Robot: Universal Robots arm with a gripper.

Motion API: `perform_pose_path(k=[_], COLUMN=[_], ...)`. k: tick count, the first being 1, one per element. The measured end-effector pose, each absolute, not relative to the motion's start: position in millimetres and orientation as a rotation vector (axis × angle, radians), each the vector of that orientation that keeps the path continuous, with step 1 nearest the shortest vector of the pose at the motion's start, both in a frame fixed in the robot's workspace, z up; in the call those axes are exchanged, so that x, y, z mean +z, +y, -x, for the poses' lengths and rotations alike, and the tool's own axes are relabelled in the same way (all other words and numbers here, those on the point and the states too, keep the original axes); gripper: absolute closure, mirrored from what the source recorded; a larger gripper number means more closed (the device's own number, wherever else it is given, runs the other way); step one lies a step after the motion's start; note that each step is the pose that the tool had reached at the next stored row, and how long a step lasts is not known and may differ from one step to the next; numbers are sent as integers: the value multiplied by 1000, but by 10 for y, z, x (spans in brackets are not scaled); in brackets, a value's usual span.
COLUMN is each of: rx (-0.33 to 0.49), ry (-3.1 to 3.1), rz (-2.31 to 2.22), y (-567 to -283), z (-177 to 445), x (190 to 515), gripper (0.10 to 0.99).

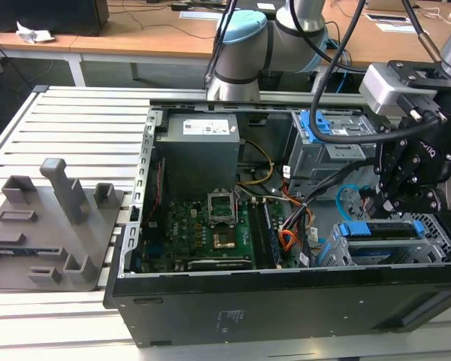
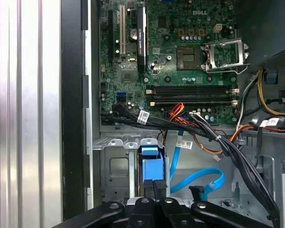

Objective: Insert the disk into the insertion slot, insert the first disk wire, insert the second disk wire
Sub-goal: 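Insert the first disk wire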

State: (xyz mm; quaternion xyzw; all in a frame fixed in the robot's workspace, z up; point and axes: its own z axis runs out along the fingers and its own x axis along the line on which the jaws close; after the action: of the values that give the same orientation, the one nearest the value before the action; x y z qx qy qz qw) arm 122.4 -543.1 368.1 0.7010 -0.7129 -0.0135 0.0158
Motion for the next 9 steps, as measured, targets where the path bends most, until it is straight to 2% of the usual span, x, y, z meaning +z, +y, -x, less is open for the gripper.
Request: perform_pose_path(k=[5, 7, 8, 9], rx=[-42, -42, -42, -42], ry=[-2217, -2217, -2217, -2217], rz=[-2180, -2180, -2180, -2180], y=[-5431, -5431, -5431, -5431], z=[-1224, -1224, -1224, -1224], x=[3680, 3680, 3680, 3679], gripper=[973, 851, 729, 667])
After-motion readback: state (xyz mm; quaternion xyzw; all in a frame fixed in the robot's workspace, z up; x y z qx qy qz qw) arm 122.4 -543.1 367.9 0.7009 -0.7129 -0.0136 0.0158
